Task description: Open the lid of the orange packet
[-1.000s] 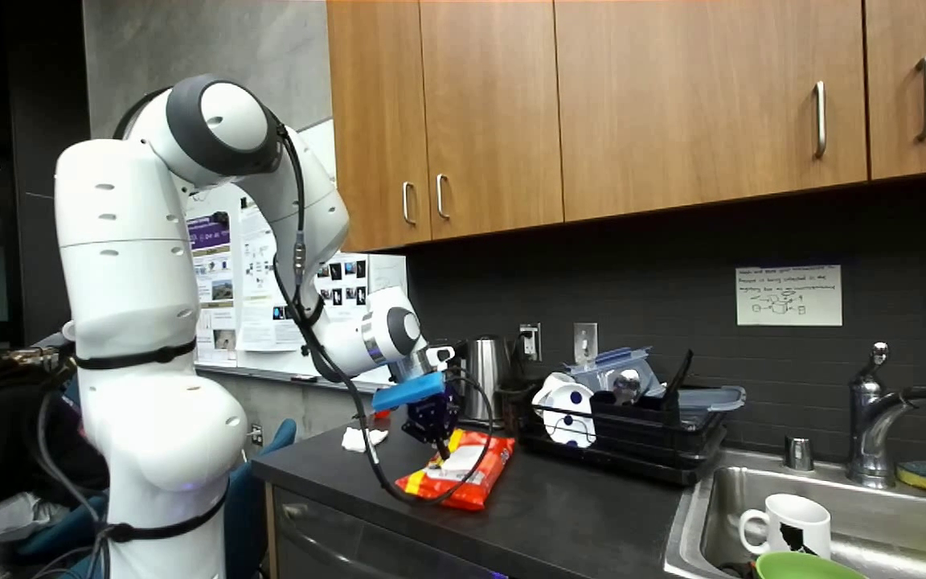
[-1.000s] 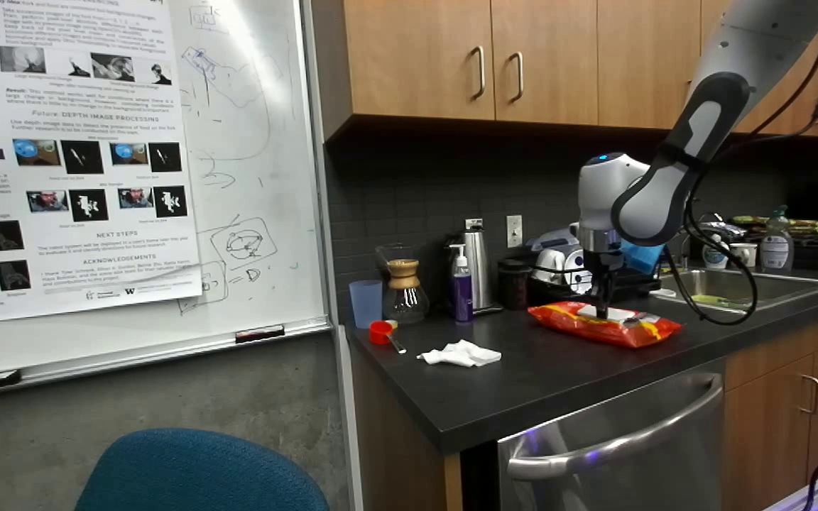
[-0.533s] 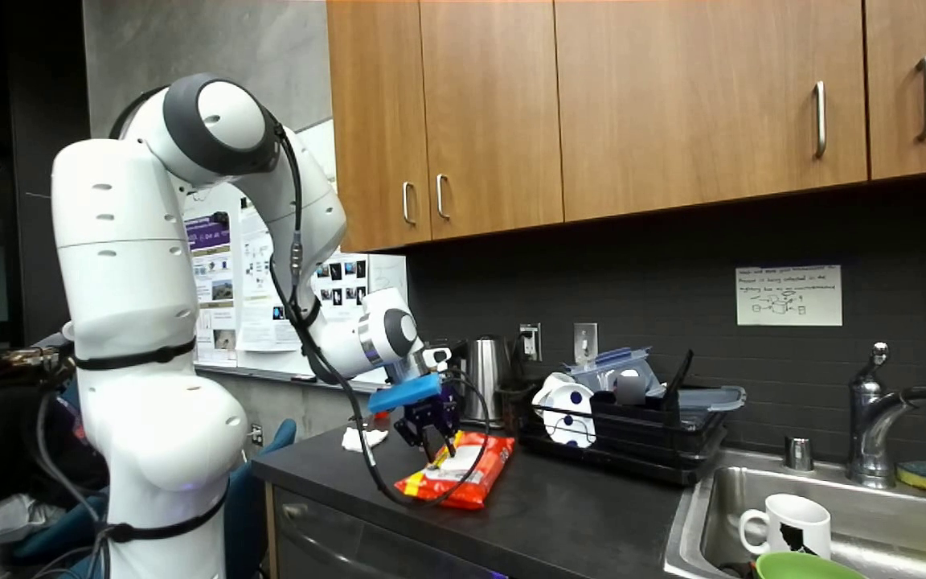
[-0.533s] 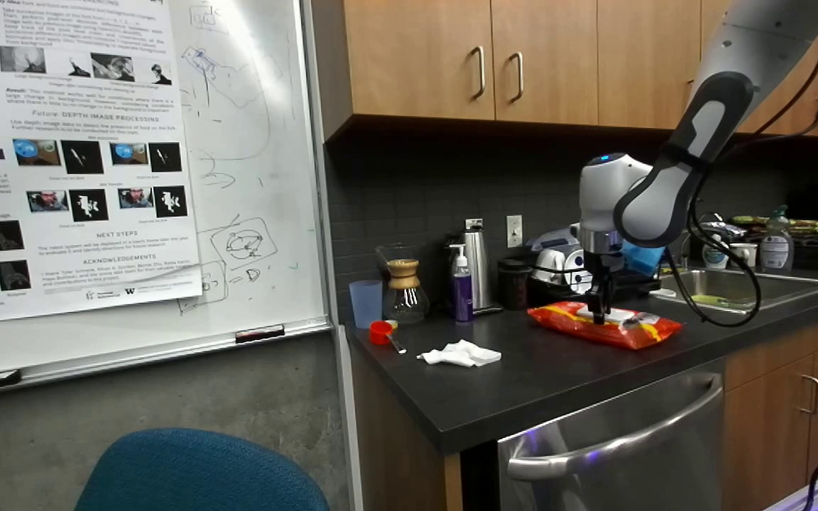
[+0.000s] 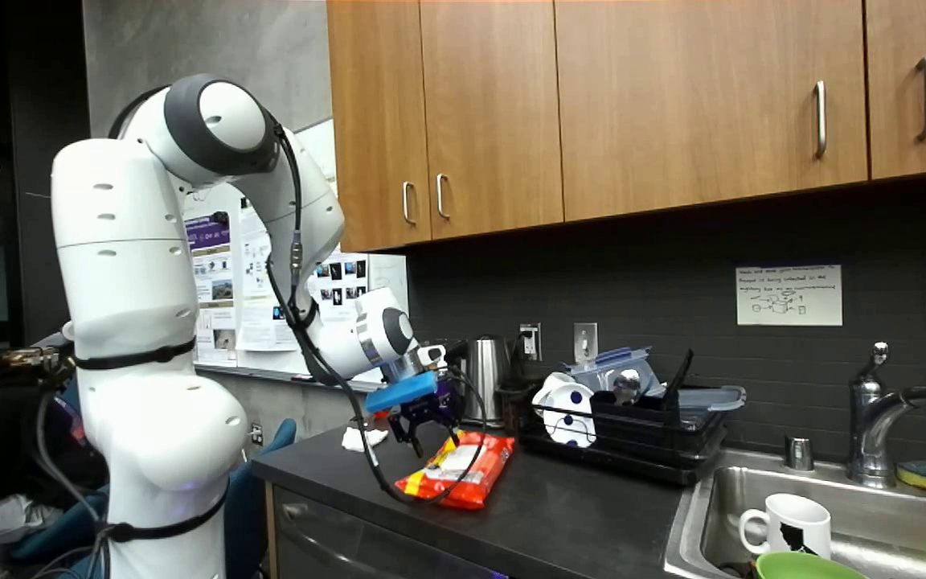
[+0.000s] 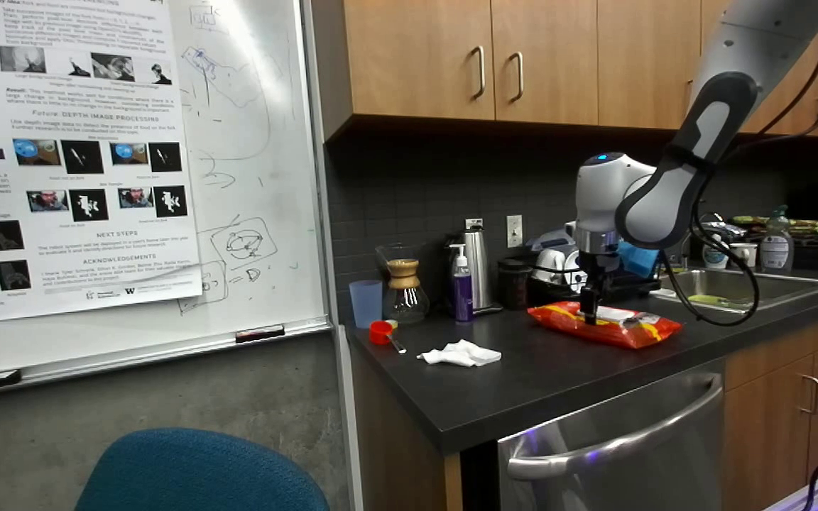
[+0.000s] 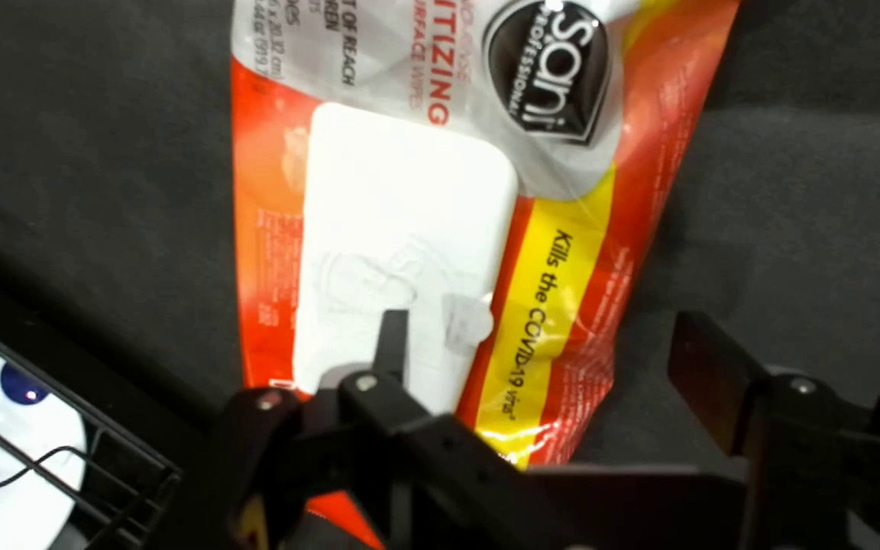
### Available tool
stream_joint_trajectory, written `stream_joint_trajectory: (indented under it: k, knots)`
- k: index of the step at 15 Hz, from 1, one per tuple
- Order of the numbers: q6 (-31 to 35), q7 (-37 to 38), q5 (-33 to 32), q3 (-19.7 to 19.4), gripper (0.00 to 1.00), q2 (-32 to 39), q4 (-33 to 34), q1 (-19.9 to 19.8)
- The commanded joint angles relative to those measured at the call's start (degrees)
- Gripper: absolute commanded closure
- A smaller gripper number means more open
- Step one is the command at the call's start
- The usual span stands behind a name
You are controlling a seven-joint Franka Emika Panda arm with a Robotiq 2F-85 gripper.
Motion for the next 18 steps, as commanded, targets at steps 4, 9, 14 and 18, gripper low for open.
stream_joint_trajectory:
  k: [4,9,14,18]
  knots:
    - [0.3,3.6,-3.7,0.3,0.37,-0.2,0.8,-0.6]
    - [0.3,4.4,-4.4,0.1,0.35,0.3,1.7,-1.4]
    - [0.2,6.1,-6.8,0.1,0.49,1.0,2.2,-2.4]
    - [0.2,7.3,-8.3,0.1,0.48,1.3,2.3,-3.1]
